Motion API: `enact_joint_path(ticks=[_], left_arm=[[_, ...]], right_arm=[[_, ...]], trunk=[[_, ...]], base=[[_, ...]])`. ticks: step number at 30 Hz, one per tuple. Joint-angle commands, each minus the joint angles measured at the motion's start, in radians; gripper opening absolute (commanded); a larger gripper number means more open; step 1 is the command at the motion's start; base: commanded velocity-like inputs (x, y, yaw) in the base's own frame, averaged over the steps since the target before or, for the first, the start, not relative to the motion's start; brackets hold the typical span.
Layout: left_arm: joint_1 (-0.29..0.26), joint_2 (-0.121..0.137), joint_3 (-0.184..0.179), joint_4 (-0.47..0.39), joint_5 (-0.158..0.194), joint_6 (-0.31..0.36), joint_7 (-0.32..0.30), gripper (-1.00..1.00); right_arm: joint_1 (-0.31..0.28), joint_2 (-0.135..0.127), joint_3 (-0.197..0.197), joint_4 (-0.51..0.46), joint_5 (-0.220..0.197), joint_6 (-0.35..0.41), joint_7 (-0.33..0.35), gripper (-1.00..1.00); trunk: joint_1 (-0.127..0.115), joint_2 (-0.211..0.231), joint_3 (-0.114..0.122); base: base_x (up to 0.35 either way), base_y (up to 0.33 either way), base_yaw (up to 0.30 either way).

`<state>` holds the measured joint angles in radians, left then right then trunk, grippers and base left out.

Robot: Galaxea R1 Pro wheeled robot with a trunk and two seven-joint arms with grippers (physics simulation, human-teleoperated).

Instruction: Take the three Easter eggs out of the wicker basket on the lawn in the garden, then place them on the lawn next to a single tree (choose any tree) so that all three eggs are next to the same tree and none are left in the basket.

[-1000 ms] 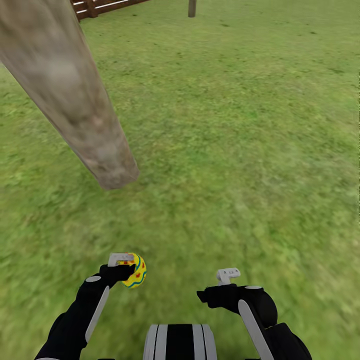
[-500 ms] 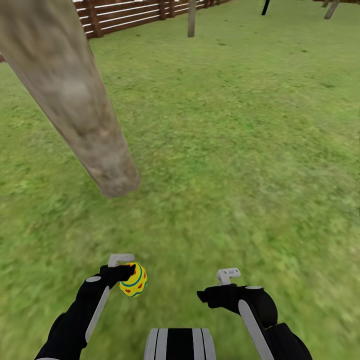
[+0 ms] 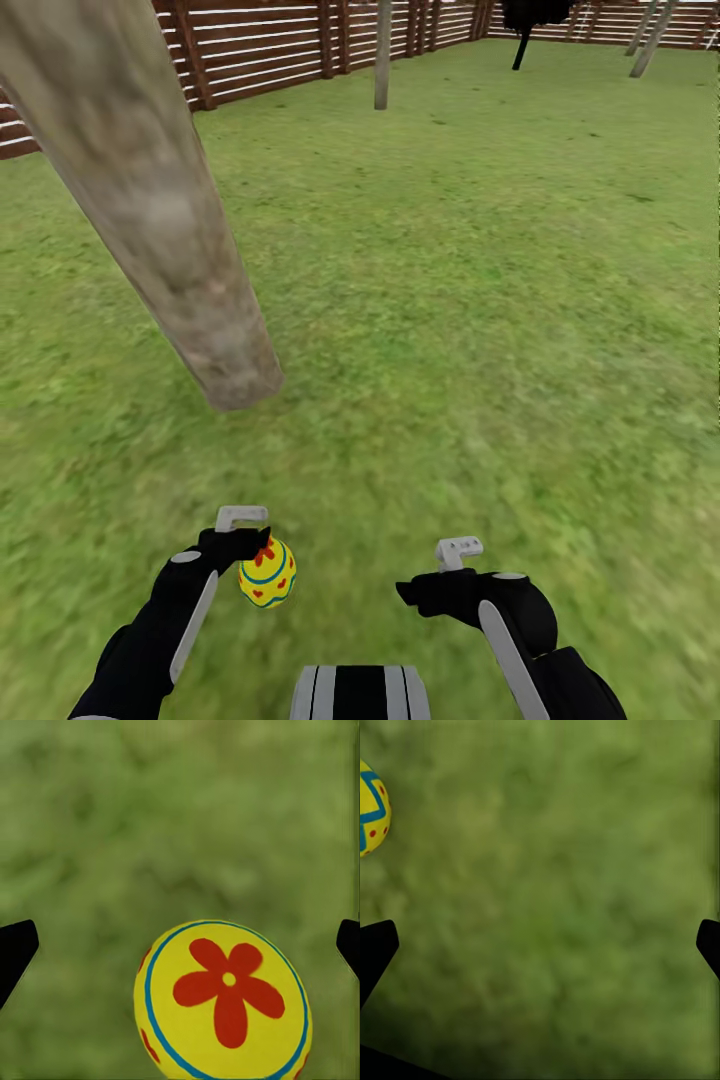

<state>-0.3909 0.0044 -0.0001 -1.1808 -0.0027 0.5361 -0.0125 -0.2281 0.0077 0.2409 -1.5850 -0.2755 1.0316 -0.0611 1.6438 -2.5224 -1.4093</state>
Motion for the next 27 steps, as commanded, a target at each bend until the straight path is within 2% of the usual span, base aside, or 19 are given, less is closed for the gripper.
enact_joint_path(ticks=[1,27], left_arm=[[0.0,0.0,0.0,-0.002,0.0,0.005,-0.001,1.0],[0.0,0.0,0.002,-0.002,0.0,-0.003,0.005,1.0]], right_arm=[[0.0,0.0,0.0,-0.001,-0.007,0.004,-0.006,1.0],[0.0,0.003,0.001,0.0,-0.008,0.007,-0.008,1.0]], trunk=[[-0.001,0.0,0.003],[-0.012,0.006,0.104]], base=[[0.0,0.0,0.0],[0.0,0.0,0.0]])
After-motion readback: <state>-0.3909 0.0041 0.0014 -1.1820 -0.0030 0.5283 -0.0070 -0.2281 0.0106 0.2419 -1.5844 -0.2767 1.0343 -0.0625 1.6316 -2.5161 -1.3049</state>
